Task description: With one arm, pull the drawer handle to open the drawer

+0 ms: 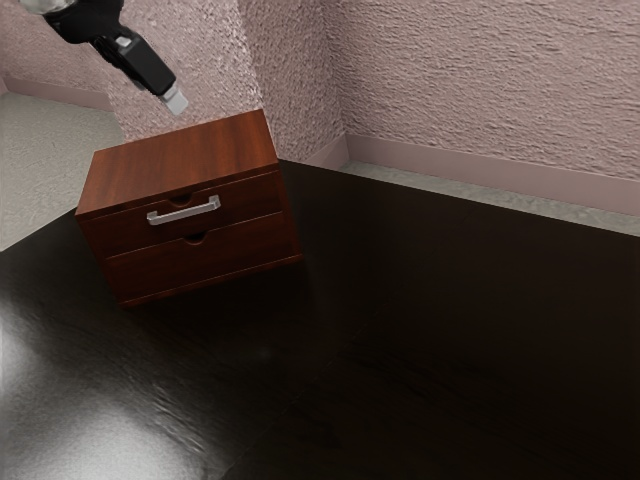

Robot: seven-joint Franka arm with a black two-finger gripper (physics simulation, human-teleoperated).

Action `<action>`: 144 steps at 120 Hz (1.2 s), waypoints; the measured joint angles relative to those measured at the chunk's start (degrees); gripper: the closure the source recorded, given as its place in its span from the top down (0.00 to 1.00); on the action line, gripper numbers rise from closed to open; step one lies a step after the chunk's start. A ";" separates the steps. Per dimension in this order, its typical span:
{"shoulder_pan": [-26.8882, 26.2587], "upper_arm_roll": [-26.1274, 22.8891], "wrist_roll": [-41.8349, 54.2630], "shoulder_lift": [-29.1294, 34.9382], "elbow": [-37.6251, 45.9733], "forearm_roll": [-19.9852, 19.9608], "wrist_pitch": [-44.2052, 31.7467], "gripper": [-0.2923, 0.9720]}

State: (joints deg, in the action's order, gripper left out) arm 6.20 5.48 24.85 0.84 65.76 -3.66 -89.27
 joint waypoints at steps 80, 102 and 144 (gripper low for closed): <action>2.50 4.41 29.19 -8.24 10.64 13.82 -10.59 0.75; 1.98 4.45 33.74 -10.03 15.14 11.73 -17.63 0.68; 3.28 6.16 36.38 -9.62 20.00 5.51 -27.01 0.60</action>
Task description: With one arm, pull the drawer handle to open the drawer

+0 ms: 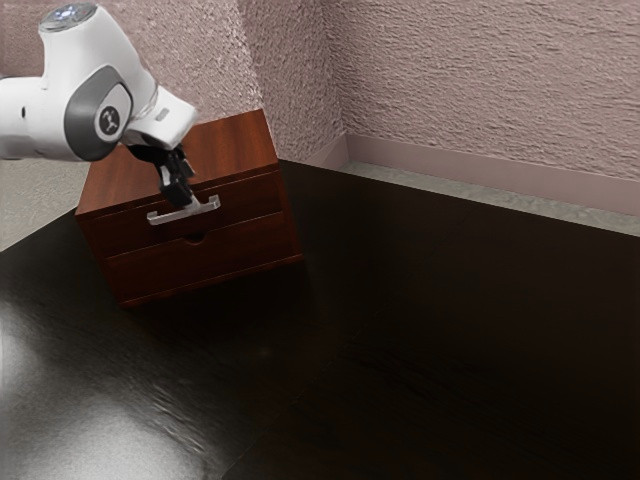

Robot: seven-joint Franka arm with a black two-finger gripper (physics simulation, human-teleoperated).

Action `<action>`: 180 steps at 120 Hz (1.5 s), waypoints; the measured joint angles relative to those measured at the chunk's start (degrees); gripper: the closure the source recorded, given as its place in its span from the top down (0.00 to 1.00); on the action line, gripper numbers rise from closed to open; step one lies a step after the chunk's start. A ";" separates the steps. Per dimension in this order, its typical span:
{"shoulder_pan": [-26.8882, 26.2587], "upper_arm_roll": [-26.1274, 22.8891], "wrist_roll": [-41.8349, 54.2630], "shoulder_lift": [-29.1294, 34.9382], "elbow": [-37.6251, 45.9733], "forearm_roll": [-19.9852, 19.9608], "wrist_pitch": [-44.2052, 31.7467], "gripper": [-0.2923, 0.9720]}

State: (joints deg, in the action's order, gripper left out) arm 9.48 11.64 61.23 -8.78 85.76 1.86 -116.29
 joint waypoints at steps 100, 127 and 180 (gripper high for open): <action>-0.16 0.75 -7.00 -0.40 3.94 5.24 -3.16 0.48; -0.18 0.96 -7.72 -0.78 5.23 5.26 -6.45 0.46; -0.25 2.15 -8.05 -1.38 6.54 5.95 -9.36 0.36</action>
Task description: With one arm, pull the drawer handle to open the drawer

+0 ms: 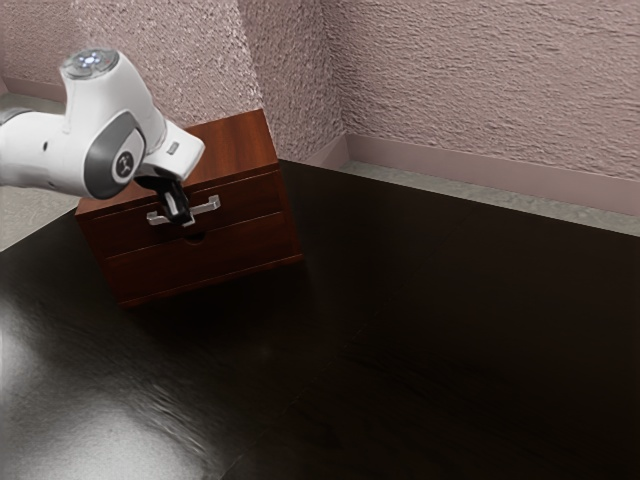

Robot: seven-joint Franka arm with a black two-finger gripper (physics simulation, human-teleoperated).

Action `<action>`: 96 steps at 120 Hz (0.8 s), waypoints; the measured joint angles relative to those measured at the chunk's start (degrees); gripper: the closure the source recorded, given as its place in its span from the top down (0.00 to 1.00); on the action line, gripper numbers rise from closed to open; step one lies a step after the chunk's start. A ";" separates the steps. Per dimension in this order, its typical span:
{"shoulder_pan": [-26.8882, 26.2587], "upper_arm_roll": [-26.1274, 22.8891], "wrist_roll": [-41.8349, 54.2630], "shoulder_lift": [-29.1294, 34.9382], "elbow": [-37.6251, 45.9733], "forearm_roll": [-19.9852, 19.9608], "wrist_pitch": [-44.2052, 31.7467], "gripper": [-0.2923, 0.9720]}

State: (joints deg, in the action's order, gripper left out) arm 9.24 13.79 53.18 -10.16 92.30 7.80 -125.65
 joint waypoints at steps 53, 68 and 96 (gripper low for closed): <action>-0.11 -0.03 -0.21 0.57 1.64 0.26 -1.18 0.22; -0.12 -0.06 -0.27 1.63 3.05 0.35 -1.27 0.20; -0.25 -0.20 -0.47 4.57 6.82 0.48 -1.44 0.19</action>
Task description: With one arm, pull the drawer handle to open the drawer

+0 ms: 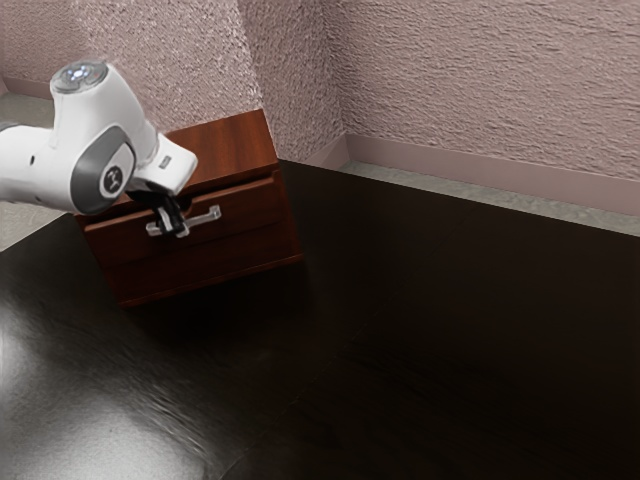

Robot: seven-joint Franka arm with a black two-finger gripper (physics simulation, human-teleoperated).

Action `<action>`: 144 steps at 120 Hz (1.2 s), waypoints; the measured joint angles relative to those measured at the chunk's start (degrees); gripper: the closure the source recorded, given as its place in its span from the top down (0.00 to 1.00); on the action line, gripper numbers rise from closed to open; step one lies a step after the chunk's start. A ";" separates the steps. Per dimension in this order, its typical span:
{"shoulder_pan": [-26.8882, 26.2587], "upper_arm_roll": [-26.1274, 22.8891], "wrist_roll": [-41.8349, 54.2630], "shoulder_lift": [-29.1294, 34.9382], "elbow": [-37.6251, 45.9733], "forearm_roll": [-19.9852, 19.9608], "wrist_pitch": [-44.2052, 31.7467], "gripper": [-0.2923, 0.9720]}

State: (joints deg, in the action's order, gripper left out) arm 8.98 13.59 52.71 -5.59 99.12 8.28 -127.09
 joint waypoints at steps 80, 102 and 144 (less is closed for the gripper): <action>0.06 -2.85 -0.26 10.26 11.85 0.03 -2.09 0.24; -0.38 -3.94 -0.18 12.25 13.98 0.19 -2.23 0.28; -0.28 -4.41 -0.08 17.23 18.84 0.30 -2.42 0.28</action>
State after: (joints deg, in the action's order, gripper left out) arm 8.70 9.18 52.63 11.64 117.96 8.58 -129.52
